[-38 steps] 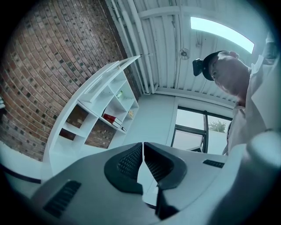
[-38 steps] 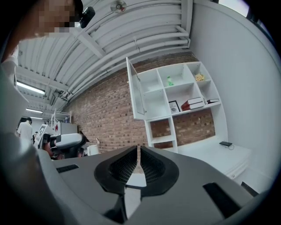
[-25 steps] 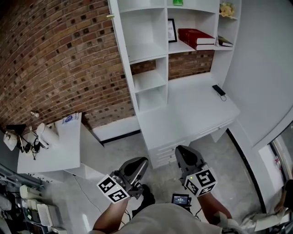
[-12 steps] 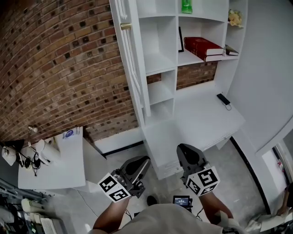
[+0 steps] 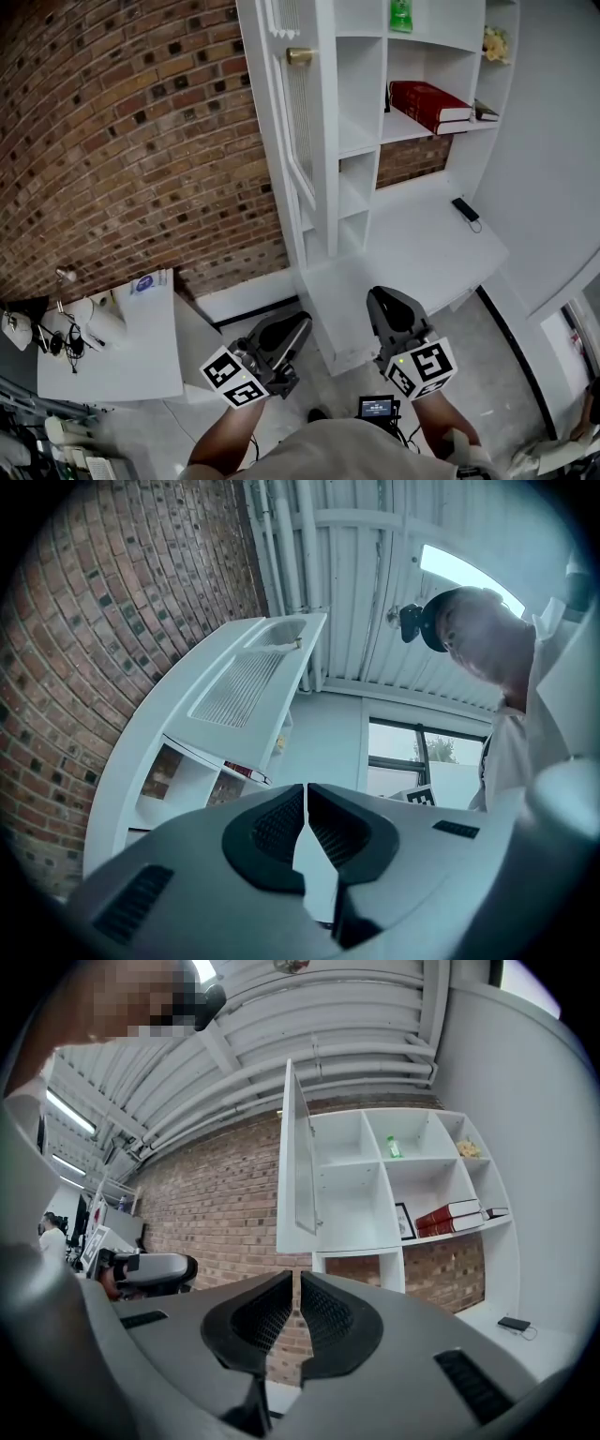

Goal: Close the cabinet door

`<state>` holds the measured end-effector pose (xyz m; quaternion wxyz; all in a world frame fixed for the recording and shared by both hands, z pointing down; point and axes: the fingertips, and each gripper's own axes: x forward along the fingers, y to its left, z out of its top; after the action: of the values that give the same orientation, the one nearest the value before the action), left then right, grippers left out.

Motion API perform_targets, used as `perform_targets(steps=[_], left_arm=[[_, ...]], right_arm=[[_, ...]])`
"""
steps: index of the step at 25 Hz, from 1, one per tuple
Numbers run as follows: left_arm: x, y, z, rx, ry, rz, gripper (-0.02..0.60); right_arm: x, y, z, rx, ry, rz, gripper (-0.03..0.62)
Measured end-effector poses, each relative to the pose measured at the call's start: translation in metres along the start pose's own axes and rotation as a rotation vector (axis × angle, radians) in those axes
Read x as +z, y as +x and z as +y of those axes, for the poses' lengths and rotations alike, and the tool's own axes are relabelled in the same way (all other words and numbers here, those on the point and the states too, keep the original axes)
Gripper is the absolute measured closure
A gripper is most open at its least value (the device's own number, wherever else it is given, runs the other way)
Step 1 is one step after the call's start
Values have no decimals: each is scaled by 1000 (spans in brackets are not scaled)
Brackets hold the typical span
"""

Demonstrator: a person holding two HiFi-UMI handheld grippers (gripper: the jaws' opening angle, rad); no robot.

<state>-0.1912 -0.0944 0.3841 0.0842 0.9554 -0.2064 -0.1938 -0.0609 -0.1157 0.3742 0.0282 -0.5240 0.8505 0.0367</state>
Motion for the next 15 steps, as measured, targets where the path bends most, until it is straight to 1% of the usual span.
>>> perform_targets(steps=[6, 9, 15], left_arm=[[5, 11, 8, 14, 27, -15, 561], [13, 17, 7, 19, 45, -31, 561], [30, 28, 7, 20, 97, -55, 561]], right_arm=[[7, 14, -6, 35, -21, -12, 565], [17, 19, -6, 61, -42, -22, 565], [37, 25, -10, 86, -76, -56, 563]])
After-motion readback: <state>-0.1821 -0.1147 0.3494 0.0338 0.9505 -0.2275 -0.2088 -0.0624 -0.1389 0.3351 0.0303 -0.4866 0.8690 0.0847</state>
